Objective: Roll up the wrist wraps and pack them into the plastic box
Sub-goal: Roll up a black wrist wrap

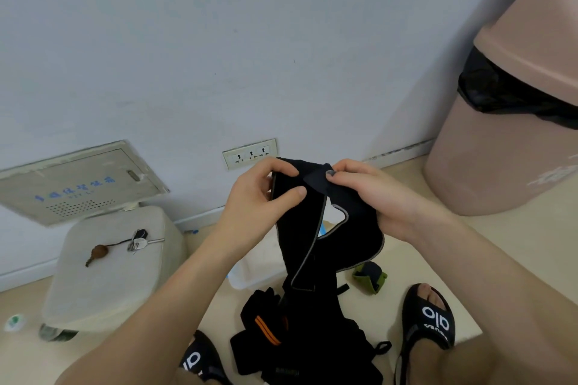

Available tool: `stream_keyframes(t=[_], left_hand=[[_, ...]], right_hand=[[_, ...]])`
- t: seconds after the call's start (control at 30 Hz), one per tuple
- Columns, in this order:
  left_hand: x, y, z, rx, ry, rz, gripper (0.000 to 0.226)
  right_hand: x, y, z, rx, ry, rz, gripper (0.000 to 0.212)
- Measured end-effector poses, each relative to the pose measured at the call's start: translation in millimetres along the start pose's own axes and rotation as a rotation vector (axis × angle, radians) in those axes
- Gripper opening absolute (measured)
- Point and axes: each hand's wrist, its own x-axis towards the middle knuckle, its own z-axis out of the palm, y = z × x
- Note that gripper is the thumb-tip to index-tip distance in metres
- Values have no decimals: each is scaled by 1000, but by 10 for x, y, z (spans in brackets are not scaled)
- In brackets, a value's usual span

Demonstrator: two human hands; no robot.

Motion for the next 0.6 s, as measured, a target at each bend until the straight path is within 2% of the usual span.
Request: stream_keyframes(t=[0.13, 0.27, 0.37, 0.43, 0.5, 0.53, 0.6], left_hand=[[11, 23, -16, -82, -15, -49, 24], [-18, 10, 29, 58, -56, -89, 44], [-18, -74, 81, 349, -33, -114, 53], [20, -161, 54, 642, -54, -18, 45], [69, -225, -30, 815, -112, 8, 38], [86, -248, -75, 887, -143, -13, 36], [103, -305, -147, 1067, -199, -43, 36]], right_hand=[[-3, -30, 19, 75, 0, -7, 19], [23, -28, 28, 72, 83, -24, 18], [74, -5, 3, 79, 143, -62, 11], [95, -9, -57, 61, 212, -78, 17], [94, -27, -113, -14, 265, -87, 18], [95, -20, -143, -119, 302, -113, 17], [126, 31, -212, -482, 411, -223, 15]])
